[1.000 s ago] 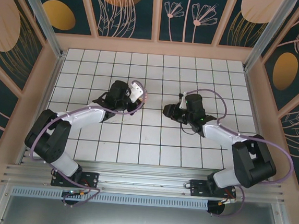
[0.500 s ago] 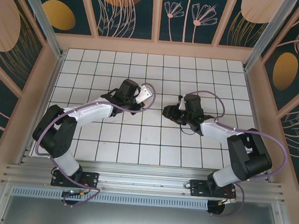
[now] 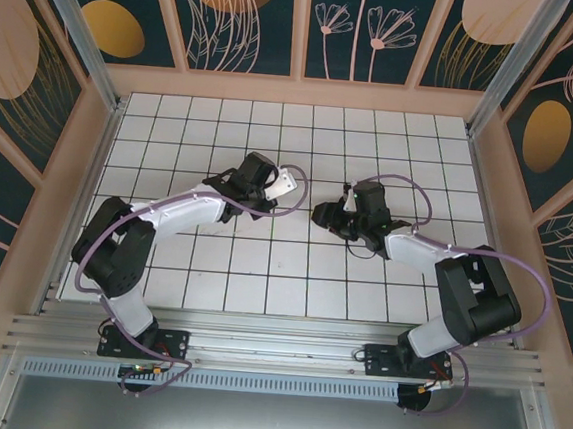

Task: Insert wireless bluetooth earbuds into charging case

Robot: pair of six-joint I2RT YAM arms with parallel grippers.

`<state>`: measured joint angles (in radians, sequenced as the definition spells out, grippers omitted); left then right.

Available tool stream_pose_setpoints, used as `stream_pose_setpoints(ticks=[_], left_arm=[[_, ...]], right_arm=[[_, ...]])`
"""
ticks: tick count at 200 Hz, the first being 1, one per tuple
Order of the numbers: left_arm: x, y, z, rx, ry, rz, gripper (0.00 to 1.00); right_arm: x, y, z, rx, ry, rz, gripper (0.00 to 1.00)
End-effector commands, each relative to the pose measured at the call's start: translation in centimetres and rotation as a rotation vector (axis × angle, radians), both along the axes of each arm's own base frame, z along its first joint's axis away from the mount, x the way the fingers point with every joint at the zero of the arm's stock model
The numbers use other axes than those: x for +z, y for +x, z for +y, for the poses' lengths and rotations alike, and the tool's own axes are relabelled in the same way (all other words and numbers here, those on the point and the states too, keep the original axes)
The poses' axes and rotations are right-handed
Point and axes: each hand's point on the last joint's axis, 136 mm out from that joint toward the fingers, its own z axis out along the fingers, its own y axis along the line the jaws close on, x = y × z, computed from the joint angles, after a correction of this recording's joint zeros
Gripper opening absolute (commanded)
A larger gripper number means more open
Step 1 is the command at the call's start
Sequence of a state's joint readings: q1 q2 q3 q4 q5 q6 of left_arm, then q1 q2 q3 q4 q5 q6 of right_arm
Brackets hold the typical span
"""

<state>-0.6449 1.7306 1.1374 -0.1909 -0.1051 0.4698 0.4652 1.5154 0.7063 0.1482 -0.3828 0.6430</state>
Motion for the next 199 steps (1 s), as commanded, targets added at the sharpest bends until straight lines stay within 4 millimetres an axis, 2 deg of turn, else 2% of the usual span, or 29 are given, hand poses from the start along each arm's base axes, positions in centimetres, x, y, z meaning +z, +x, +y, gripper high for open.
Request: stream_pose_setpoints(ticks=[1, 53, 62, 66, 80, 110, 127, 144, 179, 199], left_arm=[[-0.3, 0.2, 0.2, -0.022, 0.107, -0.020, 0.06], [-0.2, -0.9, 0.5, -0.134, 0.166, -0.044, 0.06], [-0.7, -1.1, 0.6, -0.159, 0.182, -0.046, 0.06], [0.3, -1.2, 0.6, -0.165, 0.170, -0.069, 0.06], [0.7, -1.3, 0.5, -0.173, 0.160, -0.085, 0.07], [1.2, -1.2, -0.2, -0.142, 0.086, -0.082, 0.07], [1.2, -1.3, -0.3, -0.115, 0.042, -0.071, 0.07], [1.4, -1.5, -0.4, -0.095, -0.021, -0.045, 0.07], [2.0, -1.8, 0.0, -0.045, -0.151, -0.005, 0.07], [2.0, -2.2, 0.0, -0.037, -0.194, 0.015, 0.07]], right_arm=[[-0.5, 0.3, -0.6, -0.018, -0.035, 0.017, 0.52], [1.5, -0.3, 0.5, 0.041, 0.082, -0.020, 0.52], [2.1, -0.4, 0.7, 0.051, 0.110, -0.038, 0.52], [2.4, -0.4, 0.7, 0.053, 0.121, -0.046, 0.52], [2.9, -0.4, 0.6, 0.053, 0.141, -0.065, 0.52], [2.0, -0.3, -0.3, 0.036, 0.037, -0.017, 0.52], [1.2, -0.5, -1.3, 0.032, -0.067, 0.017, 0.50], [1.5, -0.4, -2.4, 0.044, -0.174, 0.016, 0.50], [1.9, 0.3, -6.8, 0.039, -0.405, 0.060, 0.50], [1.2, 0.8, -7.9, 0.075, -0.468, 0.105, 0.47]])
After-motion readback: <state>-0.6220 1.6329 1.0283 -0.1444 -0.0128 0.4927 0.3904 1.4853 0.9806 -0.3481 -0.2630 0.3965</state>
